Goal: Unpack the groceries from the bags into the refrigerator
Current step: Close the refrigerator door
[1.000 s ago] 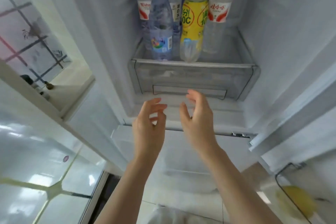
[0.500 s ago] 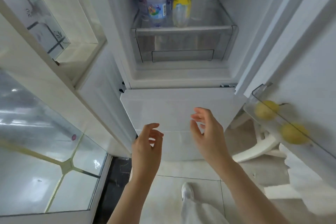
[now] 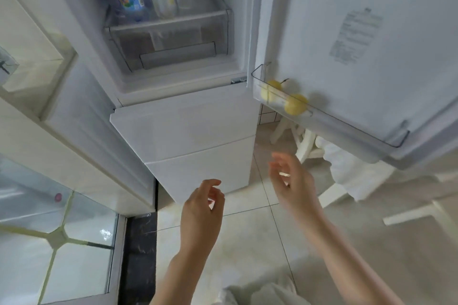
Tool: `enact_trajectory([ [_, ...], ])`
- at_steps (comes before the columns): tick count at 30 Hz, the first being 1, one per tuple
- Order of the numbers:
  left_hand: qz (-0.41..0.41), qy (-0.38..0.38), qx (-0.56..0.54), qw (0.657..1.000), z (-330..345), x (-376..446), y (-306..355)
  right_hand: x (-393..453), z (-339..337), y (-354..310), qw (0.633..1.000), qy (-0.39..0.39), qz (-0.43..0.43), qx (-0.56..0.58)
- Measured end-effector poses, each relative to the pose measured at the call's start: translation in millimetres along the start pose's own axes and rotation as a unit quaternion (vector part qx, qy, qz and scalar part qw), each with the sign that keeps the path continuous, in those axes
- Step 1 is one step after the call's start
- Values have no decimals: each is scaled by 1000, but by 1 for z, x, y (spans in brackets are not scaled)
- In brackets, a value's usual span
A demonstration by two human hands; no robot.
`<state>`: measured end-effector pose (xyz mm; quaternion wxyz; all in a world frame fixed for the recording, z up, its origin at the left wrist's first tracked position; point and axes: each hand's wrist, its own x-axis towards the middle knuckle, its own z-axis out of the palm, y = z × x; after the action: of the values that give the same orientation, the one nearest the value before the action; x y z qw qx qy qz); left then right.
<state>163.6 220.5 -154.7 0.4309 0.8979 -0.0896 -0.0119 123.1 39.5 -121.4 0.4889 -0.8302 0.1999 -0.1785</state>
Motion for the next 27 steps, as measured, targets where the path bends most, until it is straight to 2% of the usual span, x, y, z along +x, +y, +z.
enact_trajectory([
  [7, 116, -28, 19, 993, 76, -22, 75, -13, -96, 35, 996, 48, 38, 70],
  [12, 201, 6, -4, 980, 144, -33, 140, -9, -181, 60, 993, 68, 25, 92],
  [16, 266, 78, -11, 961, 186, -41, 189, 2, -238, 87, 993, 79, 15, 82],
  [21, 294, 132, 7, 947, 214, -38, 234, 23, -292, 103, 989, 122, -5, 85],
  [24, 290, 120, 41, 949, 222, -34, 242, 43, -313, 99, 985, 148, -24, 88],
  [27, 263, 97, 77, 957, 226, -34, 239, 65, -324, 94, 987, 135, -48, 71],
])
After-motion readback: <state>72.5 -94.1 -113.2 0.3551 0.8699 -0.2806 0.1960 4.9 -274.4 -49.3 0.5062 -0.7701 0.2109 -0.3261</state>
